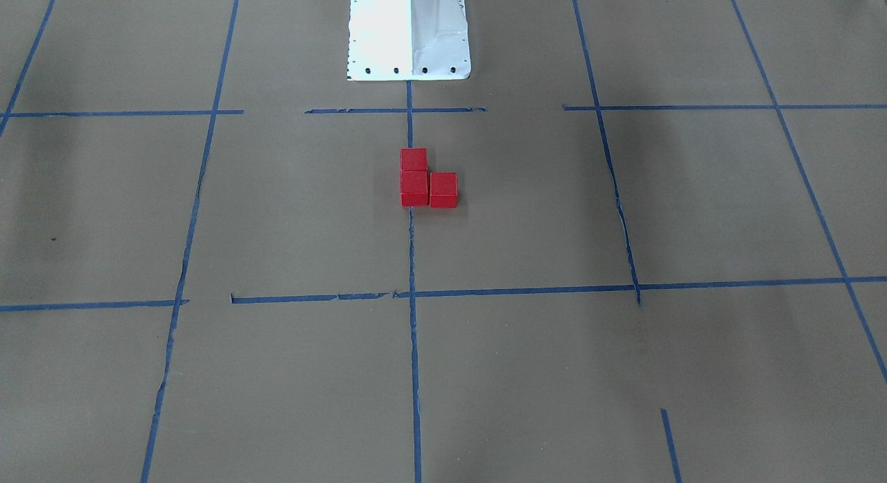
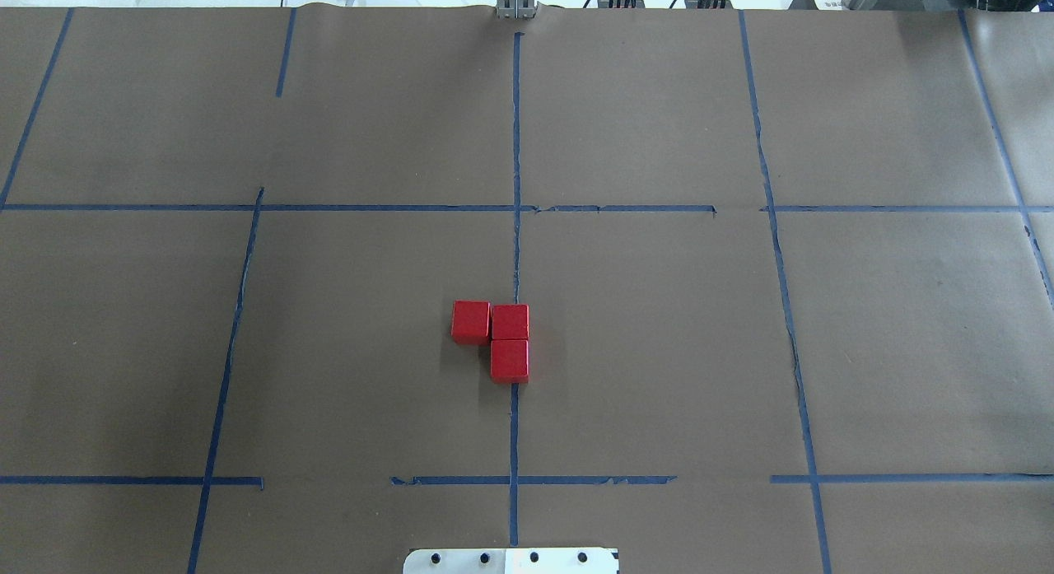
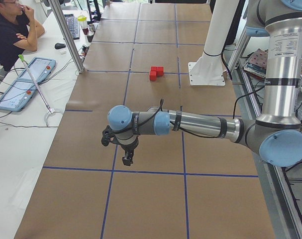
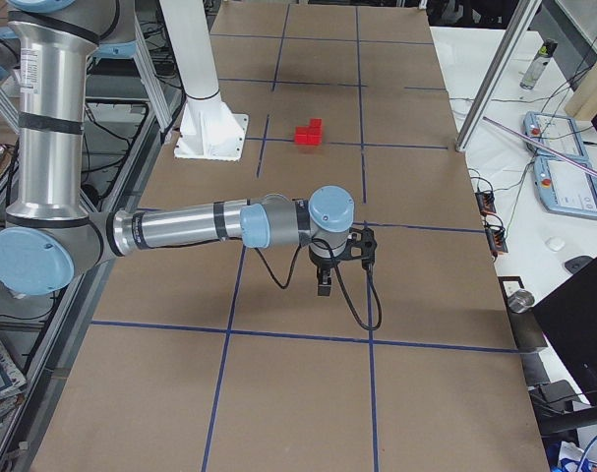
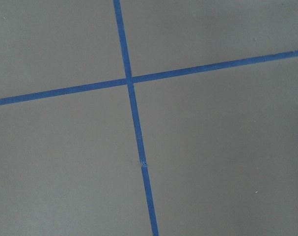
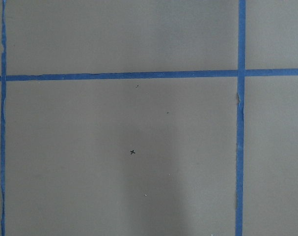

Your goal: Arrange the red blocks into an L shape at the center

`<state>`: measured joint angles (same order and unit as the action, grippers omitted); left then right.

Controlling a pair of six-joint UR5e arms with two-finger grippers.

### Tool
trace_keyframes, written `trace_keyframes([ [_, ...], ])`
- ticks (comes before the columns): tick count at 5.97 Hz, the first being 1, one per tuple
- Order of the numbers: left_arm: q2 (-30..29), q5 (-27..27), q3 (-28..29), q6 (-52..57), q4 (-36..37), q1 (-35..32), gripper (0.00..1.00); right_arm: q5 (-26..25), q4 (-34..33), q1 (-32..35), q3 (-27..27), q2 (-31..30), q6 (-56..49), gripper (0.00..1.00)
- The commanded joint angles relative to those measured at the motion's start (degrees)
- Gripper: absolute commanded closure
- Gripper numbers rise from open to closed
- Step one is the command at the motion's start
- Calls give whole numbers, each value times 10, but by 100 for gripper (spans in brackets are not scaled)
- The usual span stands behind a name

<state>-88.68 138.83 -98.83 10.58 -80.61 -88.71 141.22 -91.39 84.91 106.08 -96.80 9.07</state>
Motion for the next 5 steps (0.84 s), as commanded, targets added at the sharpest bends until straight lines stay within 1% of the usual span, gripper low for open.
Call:
trace_keyframes([
  [1,-1,2,2,1,5,-1,0,-21,1,0,2,1,-1,0],
  [2,-4,0,-6,1,5,-1,0,-25,1,-1,1,-1,3,0],
  [3,4,-10,-7,2,4,-1,0,-25,1,-1,5,-2,3,0],
  [4,3,-46,-14,3,0,-1,0,-24,2,-1,-1,-8,4,0],
  [5,2,-67,-11,1,-3,1,0,-28,2,-1,1,-8,3,0],
])
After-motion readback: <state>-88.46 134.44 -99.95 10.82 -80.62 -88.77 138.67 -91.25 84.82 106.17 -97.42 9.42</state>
